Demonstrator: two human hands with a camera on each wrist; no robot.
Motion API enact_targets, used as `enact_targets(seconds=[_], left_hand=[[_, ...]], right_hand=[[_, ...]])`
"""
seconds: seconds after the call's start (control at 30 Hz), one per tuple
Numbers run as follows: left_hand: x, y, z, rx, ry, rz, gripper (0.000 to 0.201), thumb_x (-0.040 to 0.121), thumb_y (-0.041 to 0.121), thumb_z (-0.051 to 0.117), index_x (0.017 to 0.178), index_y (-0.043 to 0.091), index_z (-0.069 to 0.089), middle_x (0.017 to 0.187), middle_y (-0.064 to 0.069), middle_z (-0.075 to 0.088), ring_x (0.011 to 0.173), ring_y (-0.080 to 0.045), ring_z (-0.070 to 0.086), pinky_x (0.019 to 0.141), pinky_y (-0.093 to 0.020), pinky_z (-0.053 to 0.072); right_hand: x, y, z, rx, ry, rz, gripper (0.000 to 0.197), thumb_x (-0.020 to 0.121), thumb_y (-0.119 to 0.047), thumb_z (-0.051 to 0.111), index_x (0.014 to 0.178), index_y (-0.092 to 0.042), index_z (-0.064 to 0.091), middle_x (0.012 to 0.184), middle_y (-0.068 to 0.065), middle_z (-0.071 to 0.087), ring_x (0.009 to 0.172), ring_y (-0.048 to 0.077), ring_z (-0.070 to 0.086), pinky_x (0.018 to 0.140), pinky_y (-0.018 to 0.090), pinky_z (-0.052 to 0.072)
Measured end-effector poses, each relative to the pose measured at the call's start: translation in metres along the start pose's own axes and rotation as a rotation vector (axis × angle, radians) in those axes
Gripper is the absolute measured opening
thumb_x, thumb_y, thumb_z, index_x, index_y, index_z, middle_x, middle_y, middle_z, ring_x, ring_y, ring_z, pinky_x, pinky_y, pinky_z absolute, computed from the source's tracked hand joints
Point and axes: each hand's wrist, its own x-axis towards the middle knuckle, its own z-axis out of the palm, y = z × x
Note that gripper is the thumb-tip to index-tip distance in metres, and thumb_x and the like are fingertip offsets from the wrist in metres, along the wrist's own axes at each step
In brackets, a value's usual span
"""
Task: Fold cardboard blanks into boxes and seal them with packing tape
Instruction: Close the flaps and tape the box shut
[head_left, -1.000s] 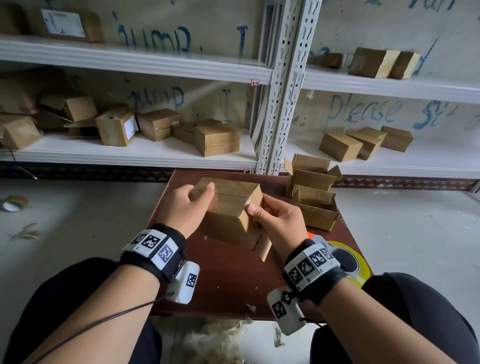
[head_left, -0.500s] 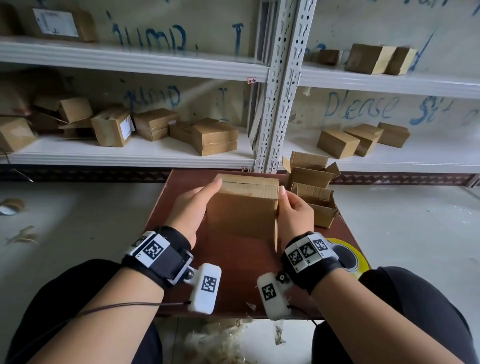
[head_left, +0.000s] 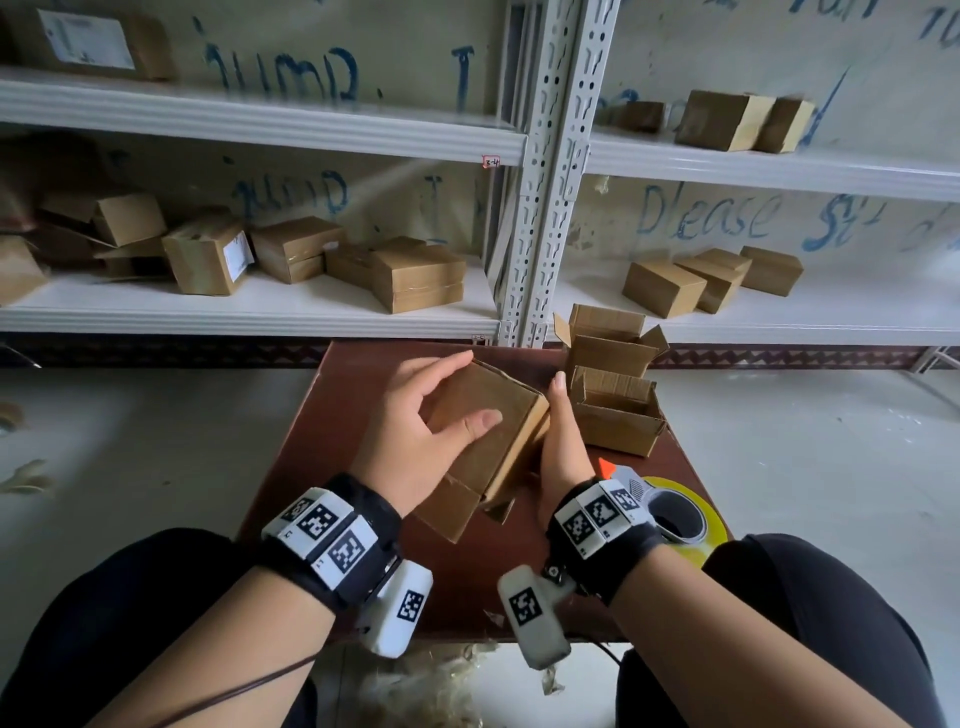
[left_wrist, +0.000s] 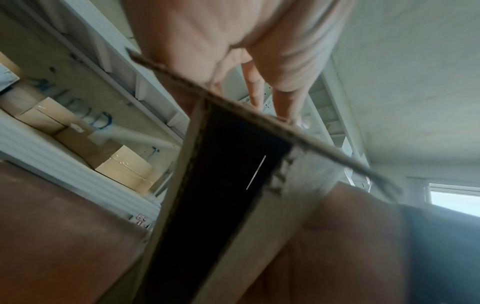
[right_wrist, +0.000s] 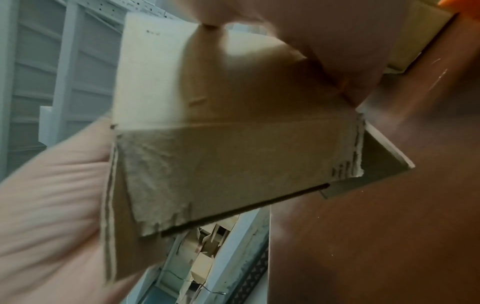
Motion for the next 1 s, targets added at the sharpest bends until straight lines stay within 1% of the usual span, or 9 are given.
enact_targets(seconds=[0.1,0.23,0.33,0.43,0.57,0.7,0.8,0.9,1.0], left_hand=[[-0.003,-0.007,-0.001,-0.026,-0.188,-0.086,0.108,0.053,0.072,0.091,0.149,0.053,0.044,0.165,0.005,0.036,0.150,-0.006,0.037,0.121,-0.040,0.039],[-0.006,-0.012,-0.001,-0.189,-0.311,-0.154,0.134,0.050,0.053,0.100,0.161,0.038,0.027,0.157,0.004,0.049,0.140,-0.003,0.050,0.118,-0.041,0.043],[-0.002,-0.016,-0.005,-0.173,-0.318,-0.190,0.117,0.052,0.062,0.098,0.153,0.047,0.040,0.153,0.004,0.054,0.142,-0.010,0.050,0.119,-0.044,0.042],[0.000,-0.014,-0.008,-0.178,-0.326,-0.199,0.088,0.068,0.065,0.088,0.146,0.047,0.051,0.151,0.010,0.055,0.144,-0.006,0.046,0.123,-0.040,0.036],[0.000,-0.002,-0.009,-0.092,-0.108,-0.107,0.031,0.100,0.028,0.067,0.130,0.028,0.070,0.127,0.017,0.070,0.124,0.005,0.061,0.114,-0.028,0.045],[-0.004,-0.001,-0.010,0.014,-0.079,-0.084,0.027,0.103,0.026,0.063,0.126,0.021,0.075,0.125,0.013,0.072,0.118,0.010,0.062,0.106,-0.014,0.046],[-0.007,-0.003,-0.008,0.126,-0.068,-0.073,0.032,0.099,0.037,0.067,0.128,0.025,0.074,0.123,0.014,0.073,0.116,0.009,0.063,0.098,-0.006,0.045],[-0.007,-0.003,-0.008,0.148,-0.048,-0.090,0.036,0.099,0.041,0.066,0.130,0.024,0.073,0.125,0.013,0.073,0.117,0.006,0.063,0.100,-0.012,0.048],[-0.004,-0.005,-0.009,0.165,-0.051,-0.147,0.040,0.101,0.042,0.061,0.136,0.022,0.069,0.134,0.010,0.069,0.126,0.001,0.059,0.103,-0.010,0.042]], right_hand=[[-0.001,0.000,0.001,-0.013,-0.014,0.028,0.100,0.065,-0.100,0.045,0.121,-0.022,0.076,0.108,0.013,0.080,0.102,0.036,0.076,0.103,0.056,0.054],[-0.007,-0.009,0.001,0.004,0.003,0.103,0.093,0.083,-0.089,0.040,0.125,-0.013,0.074,0.112,0.019,0.078,0.106,0.040,0.074,0.105,0.057,0.053],[-0.008,-0.012,-0.005,-0.025,0.042,0.130,0.083,0.098,-0.075,0.032,0.120,-0.008,0.076,0.110,0.021,0.078,0.106,0.040,0.074,0.102,0.052,0.055],[-0.007,-0.009,-0.007,-0.040,0.028,0.136,0.074,0.102,-0.068,0.033,0.115,-0.008,0.076,0.105,0.020,0.078,0.094,0.035,0.074,0.079,0.038,0.056],[-0.004,-0.003,-0.004,-0.003,0.043,0.168,0.058,0.100,-0.062,0.043,0.098,-0.014,0.075,0.094,0.012,0.078,0.083,0.028,0.071,0.074,0.036,0.050],[0.005,0.005,-0.005,-0.021,0.078,0.179,0.051,0.097,-0.059,0.044,0.086,-0.015,0.069,0.070,0.003,0.072,0.064,0.020,0.068,0.060,0.030,0.051],[0.031,0.024,-0.008,-0.083,0.118,0.129,0.091,0.065,-0.084,0.050,0.126,-0.019,0.069,0.109,0.007,0.077,0.102,0.029,0.072,0.100,0.048,0.053],[0.038,0.029,-0.009,-0.137,0.112,0.109,0.137,0.039,-0.113,0.044,0.143,-0.025,0.059,0.130,0.007,0.070,0.117,0.034,0.067,0.111,0.055,0.043],[-0.010,0.002,0.006,-0.241,0.163,0.007,0.118,0.077,-0.099,0.035,0.156,-0.011,0.038,0.145,0.012,0.057,0.132,0.035,0.055,0.116,0.048,0.038]])
